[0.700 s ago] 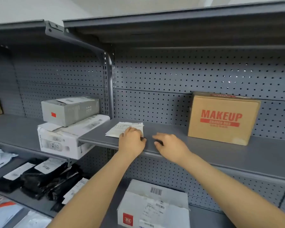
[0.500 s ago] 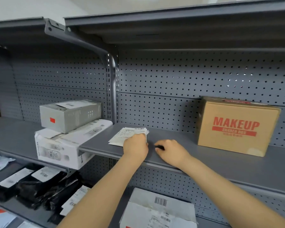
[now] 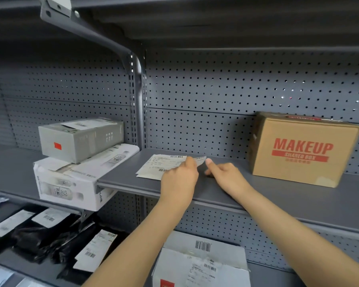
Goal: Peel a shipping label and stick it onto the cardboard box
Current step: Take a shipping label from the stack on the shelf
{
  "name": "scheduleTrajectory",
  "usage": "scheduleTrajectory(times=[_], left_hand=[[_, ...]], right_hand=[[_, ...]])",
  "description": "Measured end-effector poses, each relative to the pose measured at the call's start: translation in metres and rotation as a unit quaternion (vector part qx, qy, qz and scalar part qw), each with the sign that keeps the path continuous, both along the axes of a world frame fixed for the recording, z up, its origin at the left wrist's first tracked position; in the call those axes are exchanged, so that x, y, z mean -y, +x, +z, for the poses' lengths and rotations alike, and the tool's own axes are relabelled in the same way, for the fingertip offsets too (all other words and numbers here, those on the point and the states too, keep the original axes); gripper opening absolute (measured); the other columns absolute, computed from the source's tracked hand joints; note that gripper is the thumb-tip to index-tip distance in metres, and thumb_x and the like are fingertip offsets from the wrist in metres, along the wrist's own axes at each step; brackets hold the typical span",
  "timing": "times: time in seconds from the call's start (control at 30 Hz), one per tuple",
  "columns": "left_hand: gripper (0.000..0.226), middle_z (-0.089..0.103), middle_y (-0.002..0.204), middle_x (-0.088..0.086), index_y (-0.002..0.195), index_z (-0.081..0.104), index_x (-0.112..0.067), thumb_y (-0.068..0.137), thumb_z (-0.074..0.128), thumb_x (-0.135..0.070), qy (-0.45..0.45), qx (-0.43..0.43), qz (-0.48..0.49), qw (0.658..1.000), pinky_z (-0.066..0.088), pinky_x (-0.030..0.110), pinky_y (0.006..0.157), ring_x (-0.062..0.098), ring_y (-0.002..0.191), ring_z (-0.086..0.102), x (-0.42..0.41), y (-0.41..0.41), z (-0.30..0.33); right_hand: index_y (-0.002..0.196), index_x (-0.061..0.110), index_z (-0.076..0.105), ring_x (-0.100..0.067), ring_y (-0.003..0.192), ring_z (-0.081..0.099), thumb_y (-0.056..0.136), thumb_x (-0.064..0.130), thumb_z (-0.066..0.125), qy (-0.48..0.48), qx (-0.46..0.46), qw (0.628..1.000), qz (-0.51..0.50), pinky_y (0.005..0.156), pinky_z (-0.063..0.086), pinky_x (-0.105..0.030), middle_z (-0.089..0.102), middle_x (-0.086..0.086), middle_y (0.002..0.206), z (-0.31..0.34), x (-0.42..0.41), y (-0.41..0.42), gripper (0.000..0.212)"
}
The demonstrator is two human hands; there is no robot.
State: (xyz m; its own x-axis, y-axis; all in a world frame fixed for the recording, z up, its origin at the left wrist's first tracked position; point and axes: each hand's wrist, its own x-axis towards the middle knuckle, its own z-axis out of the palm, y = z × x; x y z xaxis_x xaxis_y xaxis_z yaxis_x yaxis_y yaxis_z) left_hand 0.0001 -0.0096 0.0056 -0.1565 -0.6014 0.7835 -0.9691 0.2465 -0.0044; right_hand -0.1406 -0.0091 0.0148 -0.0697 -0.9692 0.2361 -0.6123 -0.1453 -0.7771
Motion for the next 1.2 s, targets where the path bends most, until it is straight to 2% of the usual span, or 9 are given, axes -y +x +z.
scheduleTrajectory(times=[0.17, 0.27, 0.4, 0.53, 0.7, 0.83, 1.0, 1.1, 1.2], left_hand=[[0.031, 0.037, 0.035, -0.007, 0.054, 0.053, -0.017, 0.084, 0.047, -0.013, -0.109, -0.027, -0.1, 0.989, 0.032, 0.019, 0.035, 0.011, 0.029, 0.037, -0.019, -0.013, -0.017], [0.032, 0.044, 0.041, -0.008, 0.059, 0.057, -0.016, 0.089, 0.047, -0.016, -0.138, -0.033, -0.171, 0.975, 0.056, 0.025, 0.07, 0.01, 0.036, 0.039, -0.037, -0.02, -0.028], [0.024, 0.062, 0.055, -0.007, 0.071, 0.062, -0.014, 0.088, 0.053, -0.028, -0.067, -0.069, -0.246, 0.965, 0.049, 0.034, 0.094, 0.012, 0.047, 0.056, -0.071, -0.03, -0.04], [0.038, 0.072, 0.078, -0.002, 0.083, 0.066, -0.011, 0.092, 0.042, -0.04, 0.047, -0.171, -0.327, 0.928, 0.044, 0.04, 0.097, 0.019, 0.072, 0.065, -0.118, -0.041, -0.036], [0.025, 0.059, 0.116, 0.0, 0.111, 0.063, -0.014, 0.091, 0.051, -0.02, 0.05, -0.34, -0.366, 0.865, 0.043, 0.041, 0.094, 0.018, 0.11, 0.053, -0.16, -0.055, -0.037], [0.037, 0.05, 0.136, -0.004, 0.127, 0.056, -0.019, 0.093, 0.043, -0.027, 0.092, -0.338, -0.342, 0.872, 0.026, 0.051, 0.11, 0.014, 0.134, 0.032, -0.187, -0.07, -0.048], [0.015, 0.059, 0.088, -0.031, 0.085, 0.065, -0.033, 0.088, 0.05, -0.034, 0.24, -0.291, -0.356, 0.855, 0.014, 0.056, 0.11, -0.015, 0.097, 0.046, -0.206, -0.076, -0.064], [0.015, 0.063, 0.082, -0.025, 0.079, 0.062, -0.035, 0.091, 0.054, -0.031, 0.316, -0.245, -0.381, 0.833, 0.015, 0.048, 0.11, -0.006, 0.092, 0.049, -0.215, -0.074, -0.067], [0.016, 0.056, 0.095, -0.036, 0.078, 0.061, -0.037, 0.091, 0.054, -0.031, 0.352, -0.207, -0.393, 0.824, 0.016, 0.041, 0.11, -0.012, 0.094, 0.045, -0.225, -0.073, -0.069]], right_hand=[[0.048, 0.007, 0.042, -0.022, 0.05, 0.039, 0.08, 0.058, 0.053, -0.003, 0.093, 0.995, -0.043, 0.054, 0.032, -0.03, 0.047, -0.012, 0.051, 0.003, -0.009, -0.003, 0.061], [0.075, -0.008, 0.066, -0.03, 0.075, 0.066, 0.082, 0.026, 0.061, -0.027, 0.211, 0.976, -0.044, 0.073, 0.054, -0.041, 0.071, -0.026, 0.088, 0.004, -0.019, -0.011, 0.034], [0.082, -0.012, 0.064, -0.026, 0.074, 0.064, 0.085, 0.015, 0.059, -0.048, 0.218, 0.974, -0.04, 0.066, 0.05, -0.035, 0.072, -0.013, 0.083, 0.004, -0.061, -0.02, 0.027], [0.059, 0.006, 0.048, -0.02, 0.053, 0.034, 0.086, 0.021, 0.059, -0.105, 0.123, 0.985, -0.06, 0.051, 0.027, -0.026, 0.038, -0.01, 0.056, 0.006, -0.122, -0.026, 0.033], [0.052, 0.002, 0.047, -0.009, 0.048, 0.027, 0.086, 0.024, 0.063, -0.13, 0.077, 0.987, -0.052, 0.047, 0.021, -0.023, 0.036, -0.012, 0.047, -0.023, -0.201, -0.031, 0.044], [0.063, -0.007, 0.059, -0.004, 0.048, 0.032, 0.085, 0.022, 0.065, -0.084, 0.105, 0.99, -0.033, 0.048, 0.025, -0.019, 0.046, -0.012, 0.048, -0.059, -0.251, -0.037, 0.037], [0.073, 0.007, 0.071, -0.009, 0.055, 0.055, 0.084, 0.017, 0.065, -0.005, 0.173, 0.985, -0.026, 0.053, 0.046, -0.026, 0.069, -0.001, 0.061, -0.093, -0.29, -0.047, 0.016], [0.087, 0.014, 0.073, -0.029, 0.085, 0.07, 0.083, 0.014, 0.066, 0.043, 0.234, 0.971, -0.006, 0.079, 0.056, -0.042, 0.076, -0.007, 0.088, -0.097, -0.302, -0.06, 0.008], [0.082, 0.015, 0.069, -0.025, 0.078, 0.068, 0.078, 0.026, 0.068, 0.043, 0.284, 0.958, -0.016, 0.081, 0.055, -0.041, 0.075, -0.005, 0.083, -0.09, -0.309, -0.079, 0.012]])
